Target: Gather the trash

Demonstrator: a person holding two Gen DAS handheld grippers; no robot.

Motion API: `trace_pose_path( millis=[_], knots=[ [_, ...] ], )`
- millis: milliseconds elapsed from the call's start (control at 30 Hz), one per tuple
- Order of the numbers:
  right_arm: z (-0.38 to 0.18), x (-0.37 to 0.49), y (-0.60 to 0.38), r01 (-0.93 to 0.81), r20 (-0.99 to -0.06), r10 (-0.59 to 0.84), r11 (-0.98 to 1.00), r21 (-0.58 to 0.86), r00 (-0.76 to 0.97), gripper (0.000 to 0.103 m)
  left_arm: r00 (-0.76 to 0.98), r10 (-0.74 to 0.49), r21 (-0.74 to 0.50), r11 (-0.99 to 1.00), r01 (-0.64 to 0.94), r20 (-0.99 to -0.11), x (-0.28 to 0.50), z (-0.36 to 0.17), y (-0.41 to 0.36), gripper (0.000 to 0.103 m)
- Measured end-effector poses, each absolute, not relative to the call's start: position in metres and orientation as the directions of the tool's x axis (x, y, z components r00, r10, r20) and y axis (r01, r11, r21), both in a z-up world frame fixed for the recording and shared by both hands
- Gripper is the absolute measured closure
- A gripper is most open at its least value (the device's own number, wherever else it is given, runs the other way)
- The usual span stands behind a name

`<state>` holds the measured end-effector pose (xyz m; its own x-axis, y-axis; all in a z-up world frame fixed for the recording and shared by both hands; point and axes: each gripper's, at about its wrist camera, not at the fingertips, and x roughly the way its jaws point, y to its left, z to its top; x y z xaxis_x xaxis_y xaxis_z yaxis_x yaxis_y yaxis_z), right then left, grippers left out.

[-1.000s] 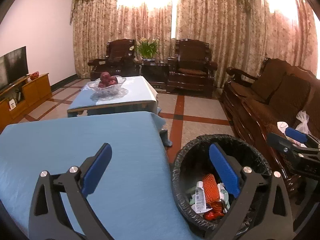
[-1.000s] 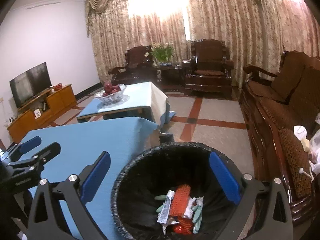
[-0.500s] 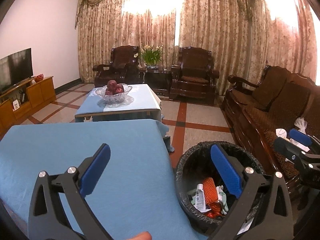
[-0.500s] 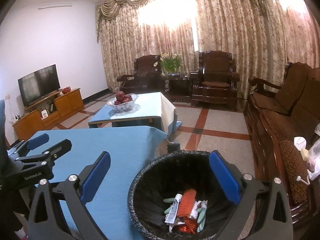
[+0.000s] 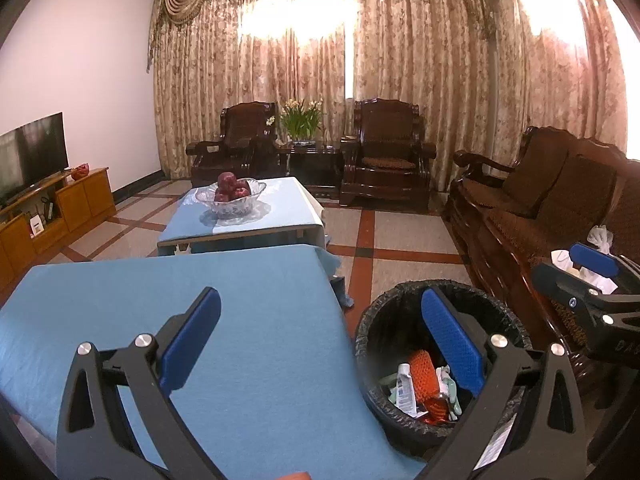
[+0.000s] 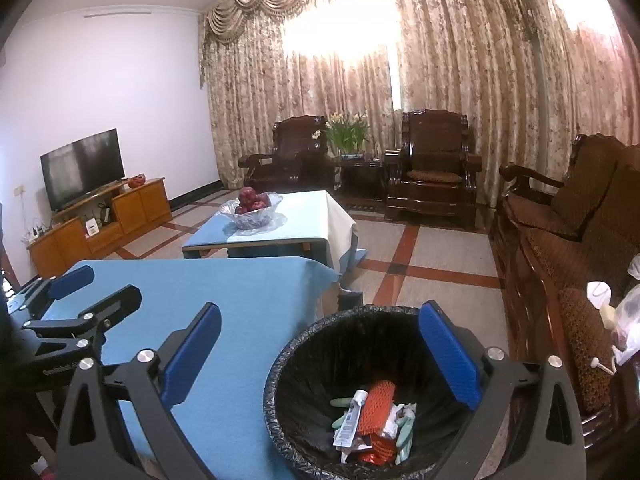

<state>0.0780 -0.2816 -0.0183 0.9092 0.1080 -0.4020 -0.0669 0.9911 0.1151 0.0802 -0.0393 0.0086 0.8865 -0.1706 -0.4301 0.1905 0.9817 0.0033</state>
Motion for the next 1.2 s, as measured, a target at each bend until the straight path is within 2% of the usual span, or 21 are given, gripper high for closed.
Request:
trace_pose_path(
  millis=[1200],
  knots=[
    [-0.0172, 0.0807, -0.2766, -0.089, -0.402, 0.120, 0.991, 0.096, 0.908, 0.006, 0.893, -0.172, -0.004, 0.982, 0.187, -0.415, 0.0748, 0.0128, -0.0362, 0.005]
  ],
)
